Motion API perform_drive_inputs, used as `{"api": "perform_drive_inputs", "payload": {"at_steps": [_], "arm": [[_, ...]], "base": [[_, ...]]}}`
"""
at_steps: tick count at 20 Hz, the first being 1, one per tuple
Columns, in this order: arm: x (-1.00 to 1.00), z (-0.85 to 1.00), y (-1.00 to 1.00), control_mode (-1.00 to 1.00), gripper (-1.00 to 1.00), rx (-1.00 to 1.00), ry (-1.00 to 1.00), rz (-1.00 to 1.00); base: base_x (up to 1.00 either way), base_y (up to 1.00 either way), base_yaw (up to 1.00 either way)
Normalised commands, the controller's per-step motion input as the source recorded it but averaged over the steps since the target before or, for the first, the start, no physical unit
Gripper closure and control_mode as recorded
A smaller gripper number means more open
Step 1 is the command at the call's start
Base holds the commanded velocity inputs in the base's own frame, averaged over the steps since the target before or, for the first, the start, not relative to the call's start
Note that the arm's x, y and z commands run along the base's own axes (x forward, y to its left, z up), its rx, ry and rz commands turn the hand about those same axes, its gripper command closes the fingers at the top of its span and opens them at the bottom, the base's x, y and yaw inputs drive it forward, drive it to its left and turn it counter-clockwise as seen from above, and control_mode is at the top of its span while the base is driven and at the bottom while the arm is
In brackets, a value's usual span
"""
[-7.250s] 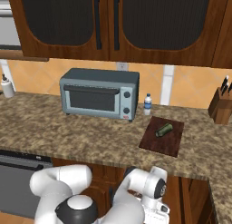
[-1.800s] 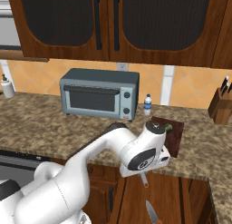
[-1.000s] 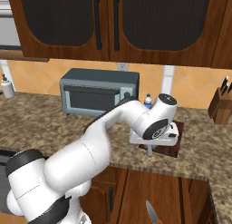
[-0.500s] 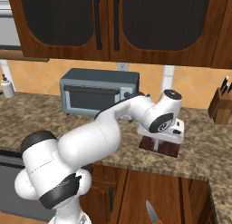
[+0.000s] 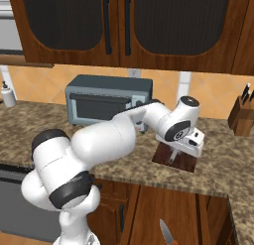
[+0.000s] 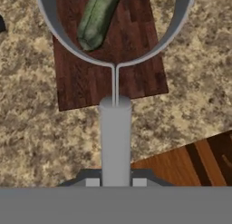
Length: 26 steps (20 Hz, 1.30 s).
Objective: Place the appropriate cutting tool for cutting the cucumber skin on the cutting board.
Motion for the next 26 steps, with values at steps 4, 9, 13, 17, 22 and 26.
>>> {"api": "perform_drive_inputs", "payload": {"at_steps": [4,9,13,17,22,26], "arm": [[0.21,-0.36,-0.18,-1.00,1.00,0.07,0.04,-0.16],[0.15,-0.26,-0.16,-1.00,1.00,0.08,0.00,-0.10],[0.10,-0.14,-0.15,-1.00,1.00,0.10,0.00,-0.01],[0.39,-0.13,-0.02,-1.00,1.00,0.12,0.00,-0.06],[0.39,-0.08,0.00,-1.00,1.00,0.12,0.00,-0.05],[0.27,-0.25,-0.01,-1.00,1.00,0.06,0.00,-0.03]], "base": [[0.00,0.00,0.00],[0.00,0.00,0.00],[0.00,0.00,0.00],[0.00,0.00,0.00],[0.00,0.00,0.00],[0.00,0.00,0.00]]}}
